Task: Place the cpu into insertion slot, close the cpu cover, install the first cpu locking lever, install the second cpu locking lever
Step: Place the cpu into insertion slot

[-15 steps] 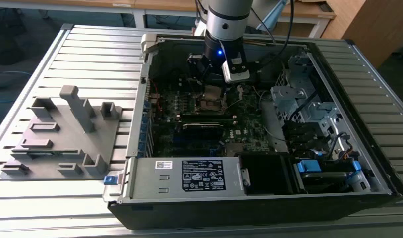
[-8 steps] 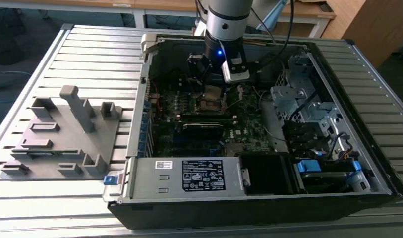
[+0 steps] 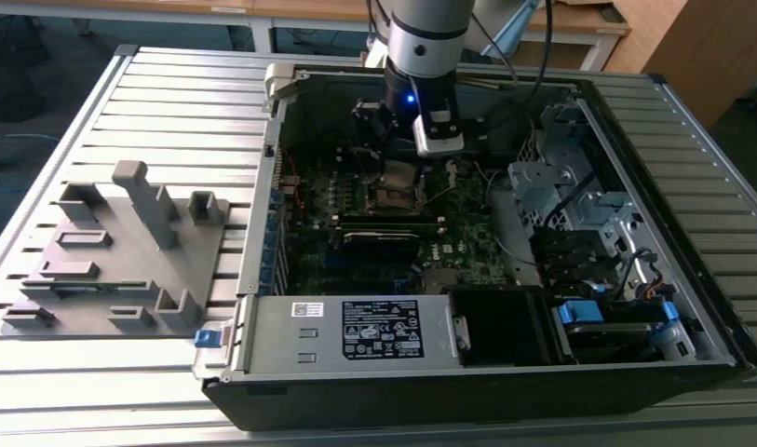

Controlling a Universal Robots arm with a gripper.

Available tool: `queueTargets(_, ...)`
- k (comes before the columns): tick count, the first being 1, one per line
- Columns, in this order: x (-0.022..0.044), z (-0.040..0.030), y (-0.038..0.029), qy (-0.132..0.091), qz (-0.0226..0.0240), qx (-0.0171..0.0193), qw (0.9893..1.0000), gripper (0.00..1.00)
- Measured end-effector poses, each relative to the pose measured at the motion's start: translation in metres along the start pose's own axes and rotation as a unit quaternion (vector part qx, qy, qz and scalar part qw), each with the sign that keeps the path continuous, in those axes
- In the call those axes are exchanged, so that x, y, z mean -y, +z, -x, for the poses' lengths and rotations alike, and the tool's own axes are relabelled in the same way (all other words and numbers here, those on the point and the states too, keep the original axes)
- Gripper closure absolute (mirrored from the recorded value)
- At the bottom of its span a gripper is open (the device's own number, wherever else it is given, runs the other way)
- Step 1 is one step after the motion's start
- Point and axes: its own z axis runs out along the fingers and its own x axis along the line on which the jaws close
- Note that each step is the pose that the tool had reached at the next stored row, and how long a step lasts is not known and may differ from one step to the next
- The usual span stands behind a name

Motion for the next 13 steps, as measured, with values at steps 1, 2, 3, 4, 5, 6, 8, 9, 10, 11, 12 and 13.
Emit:
queueTargets(1,0.0,0.0,0.0001,0.008,0.0001,0.0002,1.0,0.46)
queueTargets(2,0.0,0.0,0.0003,0.016,0.0002,0.0005,0.9999,0.46)
queueTargets(3,0.0,0.0,0.0005,0.025,0.0003,0.0007,0.9997,0.46)
queueTargets(4,0.0,0.0,0.0007,0.033,0.0005,0.001,0.9994,0.46)
queueTargets(5,0.0,0.0,0.0009,0.042,0.0006,0.0012,0.9991,0.46)
queueTargets(6,0.0,0.0,0.0011,0.051,0.0008,0.0015,0.9987,0.46)
queueTargets(8,0.0,0.0,0.0016,0.069,0.001,0.002,0.9976,0.46)
queueTargets(9,0.0001,0.0,0.0019,0.079,0.0011,0.0023,0.9969,0.46)
queueTargets(10,0.0,0.0,0.0021,0.088,0.0012,0.0026,0.9961,0.46)
queueTargets(11,0.0001,0.0,0.0024,0.097,0.0014,0.0028,0.9953,0.46)
queueTargets(12,0.0001,0.0001,0.0026,0.106,0.0015,0.0031,0.9944,0.46)
queueTargets(13,0.0001,0.0001,0.0028,0.115,0.0016,0.0033,0.9934,0.46)
